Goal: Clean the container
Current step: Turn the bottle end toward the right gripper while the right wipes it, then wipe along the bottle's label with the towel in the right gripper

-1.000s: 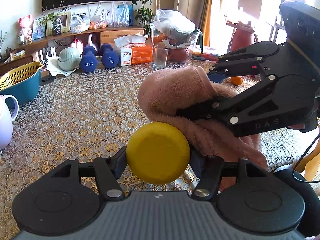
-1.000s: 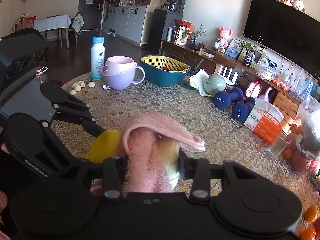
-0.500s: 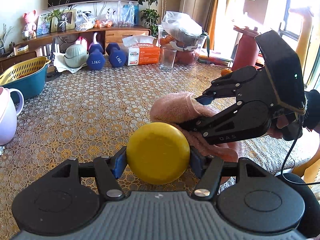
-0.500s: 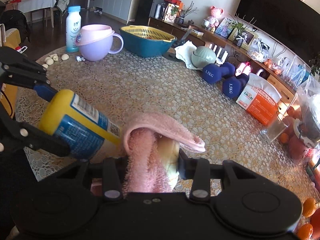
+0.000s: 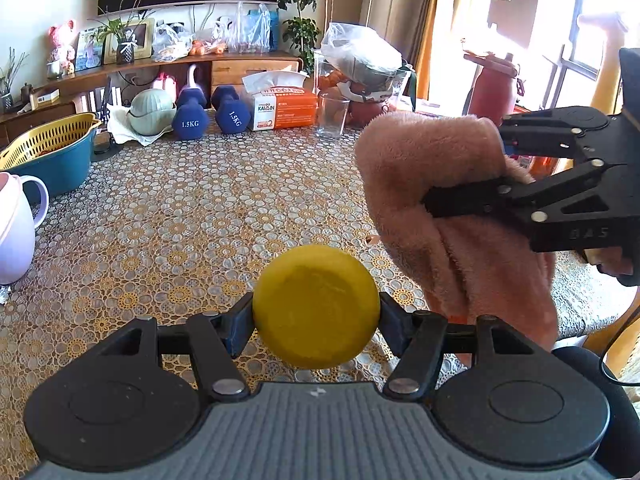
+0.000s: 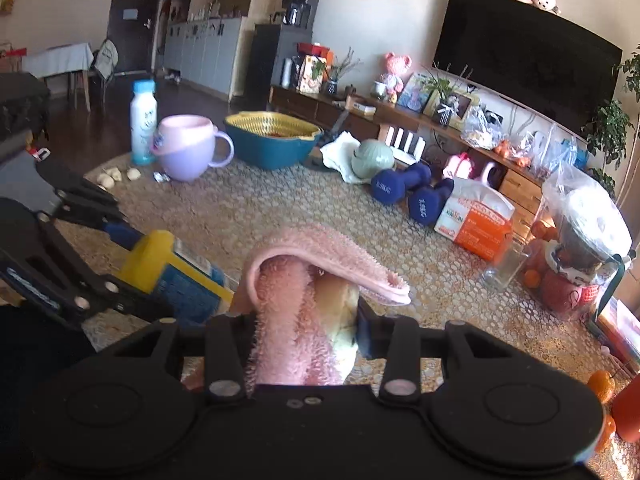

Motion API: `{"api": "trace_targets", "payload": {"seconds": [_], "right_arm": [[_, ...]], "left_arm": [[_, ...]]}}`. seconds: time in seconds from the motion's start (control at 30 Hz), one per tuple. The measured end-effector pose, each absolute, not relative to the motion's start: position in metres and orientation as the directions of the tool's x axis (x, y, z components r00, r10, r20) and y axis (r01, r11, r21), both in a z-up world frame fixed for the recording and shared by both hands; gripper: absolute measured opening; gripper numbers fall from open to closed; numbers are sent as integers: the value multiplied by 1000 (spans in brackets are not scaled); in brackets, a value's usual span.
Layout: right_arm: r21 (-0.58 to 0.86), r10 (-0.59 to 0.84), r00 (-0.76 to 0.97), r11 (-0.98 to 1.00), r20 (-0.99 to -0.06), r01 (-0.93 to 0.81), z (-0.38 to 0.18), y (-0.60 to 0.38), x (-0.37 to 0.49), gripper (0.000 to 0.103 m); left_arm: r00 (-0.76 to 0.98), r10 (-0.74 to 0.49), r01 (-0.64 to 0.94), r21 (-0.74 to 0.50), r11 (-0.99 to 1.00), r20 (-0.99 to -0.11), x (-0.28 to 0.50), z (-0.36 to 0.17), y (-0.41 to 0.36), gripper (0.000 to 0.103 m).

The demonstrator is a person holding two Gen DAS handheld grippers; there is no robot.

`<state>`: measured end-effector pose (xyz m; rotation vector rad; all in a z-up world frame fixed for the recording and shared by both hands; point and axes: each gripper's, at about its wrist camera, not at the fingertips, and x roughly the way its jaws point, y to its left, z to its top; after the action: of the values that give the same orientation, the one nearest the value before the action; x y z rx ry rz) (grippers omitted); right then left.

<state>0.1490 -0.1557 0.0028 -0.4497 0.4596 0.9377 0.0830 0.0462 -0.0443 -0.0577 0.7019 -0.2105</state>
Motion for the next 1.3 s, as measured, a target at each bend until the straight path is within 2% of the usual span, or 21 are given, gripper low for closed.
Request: {"api": "trace_targets", "payload": {"seconds": [0.2, 0.3, 0.43, 0.77, 0.97, 1.3], "right_arm": [[-183, 715, 439, 409, -544, -894, 10, -142, 123, 40], [-221, 687, 463, 414, -560, -883, 4, -132, 126, 40], [-202, 674, 465, 433, -574, -878, -1, -124, 144, 40], [-196, 591, 479, 478, -649, -856, -43, -110, 180, 40], [-245, 522, 495, 475, -695, -845, -65, -110, 180, 40], [-242, 576, 524, 495, -627, -834, -16, -133, 163, 40]], "left_arm": [[744, -227, 207, -106, 973, -628, 78, -39, 31, 63], [742, -218, 208, -92, 974, -634, 78, -40, 29, 63], [743, -226, 212, -99, 972, -631, 80, -41, 32, 63], [737, -263, 206, -164, 965, -623, 79, -45, 53, 63], [733, -274, 211, -174, 962, -623, 74, -50, 58, 63], [720, -257, 212, -148, 966, -645, 55, -61, 51, 63]]}}
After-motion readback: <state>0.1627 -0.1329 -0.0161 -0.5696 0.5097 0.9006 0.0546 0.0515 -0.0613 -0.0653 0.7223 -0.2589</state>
